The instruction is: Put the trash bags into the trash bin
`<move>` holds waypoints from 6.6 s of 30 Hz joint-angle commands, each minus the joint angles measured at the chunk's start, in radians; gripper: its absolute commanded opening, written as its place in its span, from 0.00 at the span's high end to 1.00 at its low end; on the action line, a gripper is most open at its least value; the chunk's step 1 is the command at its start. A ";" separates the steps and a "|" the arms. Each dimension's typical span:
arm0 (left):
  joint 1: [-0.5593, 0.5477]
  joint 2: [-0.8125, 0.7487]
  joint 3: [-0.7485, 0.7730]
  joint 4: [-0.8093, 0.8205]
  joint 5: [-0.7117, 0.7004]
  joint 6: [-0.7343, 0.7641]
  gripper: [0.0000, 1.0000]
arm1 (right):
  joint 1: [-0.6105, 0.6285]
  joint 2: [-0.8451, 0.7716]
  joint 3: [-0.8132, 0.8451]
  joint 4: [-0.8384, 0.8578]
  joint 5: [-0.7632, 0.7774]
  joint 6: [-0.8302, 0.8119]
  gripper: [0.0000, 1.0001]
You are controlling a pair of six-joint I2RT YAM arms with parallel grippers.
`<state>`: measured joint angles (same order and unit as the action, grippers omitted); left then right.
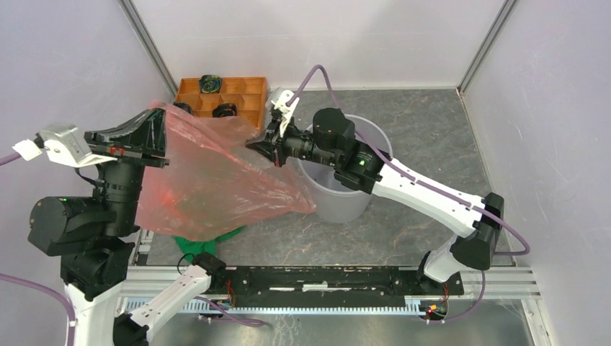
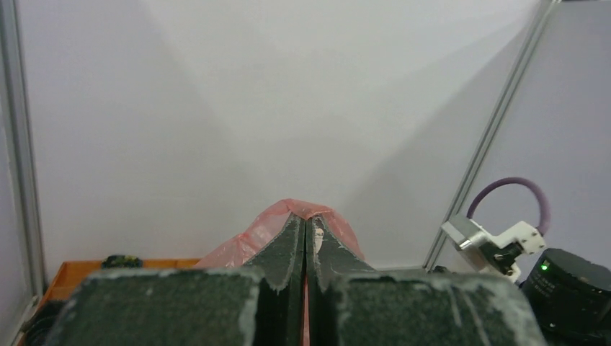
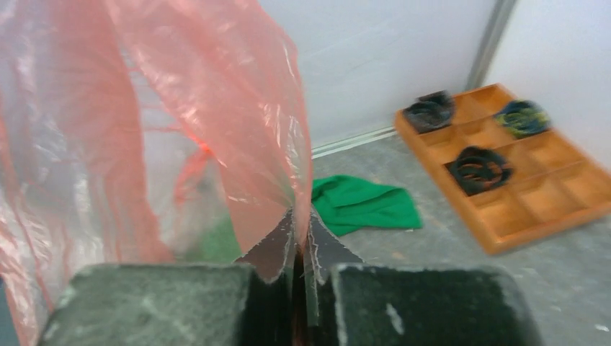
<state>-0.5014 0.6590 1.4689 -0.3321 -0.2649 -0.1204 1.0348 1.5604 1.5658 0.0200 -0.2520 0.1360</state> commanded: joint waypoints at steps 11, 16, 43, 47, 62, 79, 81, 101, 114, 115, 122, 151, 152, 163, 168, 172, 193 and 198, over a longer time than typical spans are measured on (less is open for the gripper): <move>-0.001 0.255 0.159 0.322 0.394 -0.388 0.98 | -0.029 -0.414 0.076 -0.142 0.681 -0.256 1.00; -0.002 0.411 0.234 0.448 0.556 -0.603 0.98 | -0.029 -0.536 0.039 -0.166 0.744 -0.312 1.00; -0.044 0.640 0.271 0.491 0.566 -0.665 0.98 | -0.029 -0.637 0.088 -0.201 0.964 -0.581 1.00; -0.043 0.598 0.187 0.434 0.523 -0.621 0.98 | -0.029 -0.669 0.048 -0.232 1.027 -0.583 1.00; -0.044 0.658 0.259 0.351 0.523 -0.576 0.98 | -0.029 -0.650 0.121 -0.192 1.181 -0.762 1.00; -0.043 0.605 0.184 0.221 0.445 -0.483 0.98 | -0.029 -0.667 0.085 -0.159 1.288 -0.859 1.00; -0.043 0.602 0.174 0.207 0.409 -0.470 0.98 | -0.029 -0.672 0.057 -0.119 1.290 -0.882 1.00; -0.042 0.636 0.186 0.054 0.276 -0.283 0.98 | -0.030 -0.445 0.066 -0.011 1.202 -0.952 1.00; -0.030 0.743 0.284 0.061 0.122 -0.270 0.98 | -0.243 -0.148 0.302 -0.159 1.123 -0.924 1.00; -0.029 0.747 0.288 0.045 0.146 -0.272 0.98 | -0.243 -0.163 0.289 -0.172 1.122 -0.905 1.00; -0.031 0.574 0.203 -0.057 0.163 -0.189 0.31 | -0.243 -0.313 0.159 -0.183 0.993 -0.707 1.00; -0.666 0.491 -0.227 0.127 0.102 -0.380 0.26 | -0.242 -0.303 0.233 -0.339 0.926 -0.478 1.00; -0.666 0.531 -0.190 0.091 0.021 -0.393 0.33 | -0.242 -0.307 0.227 -0.339 0.920 -0.474 1.00; -0.604 0.665 -0.238 0.178 -0.135 -0.368 0.39 | -0.244 -0.410 0.117 -0.357 0.738 -0.346 1.00; -0.568 0.639 -0.282 0.195 0.000 -0.351 0.31 | -0.244 -0.438 0.080 -0.383 0.656 -0.284 1.00; -0.569 0.541 -0.336 0.219 0.137 -0.286 0.13 | -0.244 -0.442 0.071 -0.425 0.666 -0.273 1.00; -0.563 0.513 -0.030 0.075 0.127 -0.568 0.00 | -0.243 -0.481 -0.006 -0.397 0.586 -0.182 0.99; -0.560 0.646 0.078 0.093 0.139 -0.719 0.10 | -0.244 -0.501 -0.027 -0.355 0.570 -0.177 1.00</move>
<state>-1.0668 1.2404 1.4616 -0.2890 -0.1364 -0.6743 0.7910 1.0863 1.5524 -0.4080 0.3389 -0.0597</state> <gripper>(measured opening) 0.921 0.006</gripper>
